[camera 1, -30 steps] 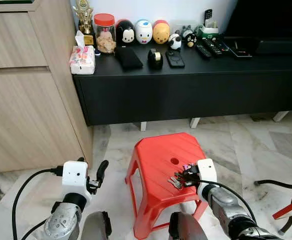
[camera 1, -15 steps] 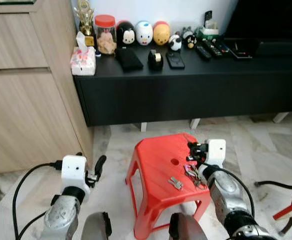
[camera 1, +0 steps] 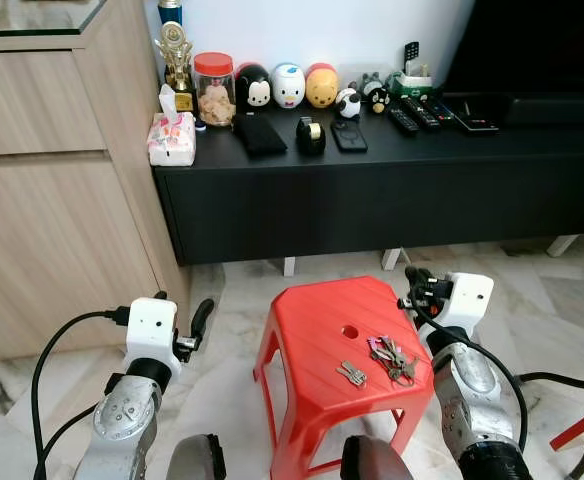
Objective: Hang keys on a hook
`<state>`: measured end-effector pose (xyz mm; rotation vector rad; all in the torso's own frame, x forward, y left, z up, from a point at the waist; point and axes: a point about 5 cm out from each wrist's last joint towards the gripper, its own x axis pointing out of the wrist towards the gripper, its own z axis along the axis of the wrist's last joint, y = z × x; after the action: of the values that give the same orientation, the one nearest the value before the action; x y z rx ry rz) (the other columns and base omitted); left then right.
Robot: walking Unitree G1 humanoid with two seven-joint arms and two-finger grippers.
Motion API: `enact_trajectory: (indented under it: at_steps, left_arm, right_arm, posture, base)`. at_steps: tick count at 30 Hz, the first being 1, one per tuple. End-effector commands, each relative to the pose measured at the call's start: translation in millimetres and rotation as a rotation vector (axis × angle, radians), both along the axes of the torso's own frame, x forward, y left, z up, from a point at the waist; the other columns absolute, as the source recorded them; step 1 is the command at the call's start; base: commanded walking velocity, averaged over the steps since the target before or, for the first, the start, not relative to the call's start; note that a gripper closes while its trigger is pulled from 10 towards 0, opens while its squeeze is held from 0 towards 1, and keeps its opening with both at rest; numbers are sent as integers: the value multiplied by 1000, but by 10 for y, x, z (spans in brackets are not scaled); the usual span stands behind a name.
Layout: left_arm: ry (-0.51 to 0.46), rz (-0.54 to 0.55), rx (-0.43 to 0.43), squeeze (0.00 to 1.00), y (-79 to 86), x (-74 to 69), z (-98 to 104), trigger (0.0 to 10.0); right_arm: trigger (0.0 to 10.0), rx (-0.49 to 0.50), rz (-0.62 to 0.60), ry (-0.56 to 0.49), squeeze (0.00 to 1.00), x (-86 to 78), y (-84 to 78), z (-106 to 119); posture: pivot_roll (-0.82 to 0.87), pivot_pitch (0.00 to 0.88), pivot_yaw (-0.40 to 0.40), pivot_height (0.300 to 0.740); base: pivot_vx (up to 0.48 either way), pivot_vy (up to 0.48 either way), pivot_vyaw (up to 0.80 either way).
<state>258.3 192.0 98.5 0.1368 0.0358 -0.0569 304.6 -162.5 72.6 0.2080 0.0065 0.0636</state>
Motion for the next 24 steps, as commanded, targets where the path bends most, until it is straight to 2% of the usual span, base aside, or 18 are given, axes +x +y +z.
enact_trajectory:
  at_steps: [1, 8, 24]
  left_arm:
    - [-8, 5, -16, 0, -16, 8, -9, 10000]
    - [-11, -13, -26, 0, -63, 31, -33, 10000]
    - [-21, -18, -46, 0, -115, 67, -75, 10000]
  right_arm:
    - [10000, -11, -2, 5, 0, -55, 21, -35]
    - [10000, -4, -38, 7, 0, -72, -22, -26]
    - [10000, -1, -14, -2, 0, -9, -18, 69]
  posture:
    - [42, 0, -79, 602]
    - [34, 0, -69, 626]
    - [34, 0, -81, 716]
  base:
    - [0, 0, 0]
    - [0, 0, 0]
    - [0, 0, 0]
